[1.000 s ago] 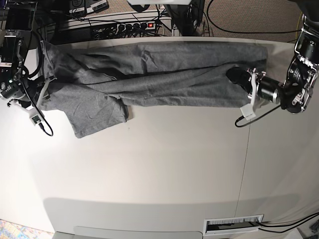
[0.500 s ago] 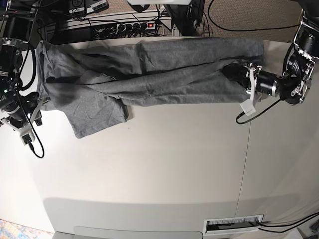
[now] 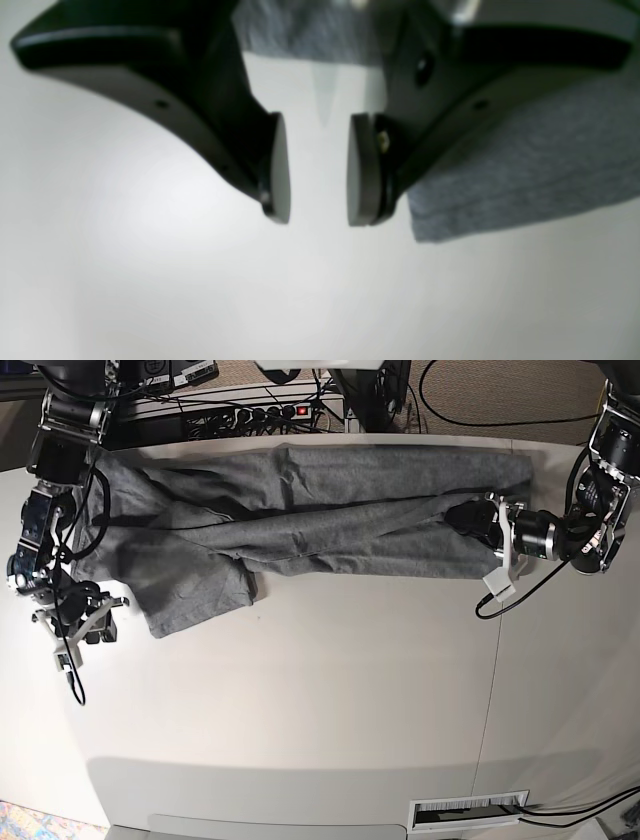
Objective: Fold the T-shirt properly
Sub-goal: 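Grasp the shirt's middle with the left gripper, right gripper holding the hem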
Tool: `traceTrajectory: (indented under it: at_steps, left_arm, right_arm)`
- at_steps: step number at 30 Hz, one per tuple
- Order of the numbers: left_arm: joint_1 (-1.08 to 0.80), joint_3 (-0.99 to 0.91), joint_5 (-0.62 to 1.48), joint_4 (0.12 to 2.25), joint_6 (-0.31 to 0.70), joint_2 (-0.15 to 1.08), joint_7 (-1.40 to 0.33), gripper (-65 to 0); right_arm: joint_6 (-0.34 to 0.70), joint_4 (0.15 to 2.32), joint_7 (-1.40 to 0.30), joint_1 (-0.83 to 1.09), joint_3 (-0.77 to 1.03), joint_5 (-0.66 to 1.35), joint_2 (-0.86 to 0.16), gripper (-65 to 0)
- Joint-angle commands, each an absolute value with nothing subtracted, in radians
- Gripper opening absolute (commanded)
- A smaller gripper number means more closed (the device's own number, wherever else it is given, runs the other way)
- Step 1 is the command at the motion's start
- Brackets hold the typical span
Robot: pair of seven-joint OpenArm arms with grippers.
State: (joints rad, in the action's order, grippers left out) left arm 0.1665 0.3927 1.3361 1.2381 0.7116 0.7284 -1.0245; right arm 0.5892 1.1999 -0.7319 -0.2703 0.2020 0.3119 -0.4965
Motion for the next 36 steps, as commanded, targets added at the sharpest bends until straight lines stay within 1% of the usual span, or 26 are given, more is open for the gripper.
traceTrajectory:
  at_steps: [1,5,9,16,17,18,21,22,25,31,36]
  left_arm:
    - [0.177,0.388,1.292,1.242,0.698,0.745,-1.039,-62.5]
    - [0.177,0.388,1.293,1.242,0.698,0.745,-1.039,-62.5]
    - [0.177,0.388,1.293,1.242,0.698,0.745,-1.039,-62.5]
    - [0.177,0.388,1.293,1.242,0.698,0.745,-1.039,-62.5]
    - [0.177,0.388,1.293,1.242,0.698,0.745,-1.039,-62.5]
    - [0.177,0.388,1.293,1.242,0.698,0.745,-1.039,-62.5]
    - [0.177,0.388,1.293,1.242,0.698,0.745,-1.039,-62.5]
    - [0.177,0.388,1.293,1.242,0.698,0.745,-1.039,-62.5]
    - [0.177,0.388,1.293,1.242,0.698,0.745,-1.038,-62.5]
    - [0.177,0.388,1.292,1.242,0.698,0.745,-1.039,-62.5]
    - [0.177,0.388,1.293,1.242,0.698,0.745,-1.038,-62.5]
  right_arm:
    - [0.587,1.201,-0.702,-0.306,0.191,0.319,-0.512,-44.8]
    - [0.586,1.143,-0.697,-0.334,0.096,0.318,-0.509,-44.8]
    - [0.586,1.103,-0.671,-0.335,0.019,0.241,-0.507,-44.8]
    - [0.586,1.082,-0.688,-0.329,-0.014,0.216,-0.507,-45.1]
    - [0.586,1.082,-0.704,-0.329,-0.014,0.219,-0.507,-46.4]
    - [0.586,1.082,-0.725,-0.329,-0.014,0.225,-0.507,-49.4]
    - [0.586,1.082,-0.820,-0.329,-0.014,0.279,-0.507,-62.6]
    - [0.586,1.082,-0.857,-0.329,-0.014,0.307,-0.507,-65.0]
    - [0.586,1.082,-0.934,-0.329,-0.014,0.379,-0.508,-65.0]
    - [0.587,1.089,-0.953,-0.330,-0.013,0.537,-0.513,-65.0]
    - [0.587,1.161,-1.058,-0.329,-0.013,0.633,-0.513,-65.0]
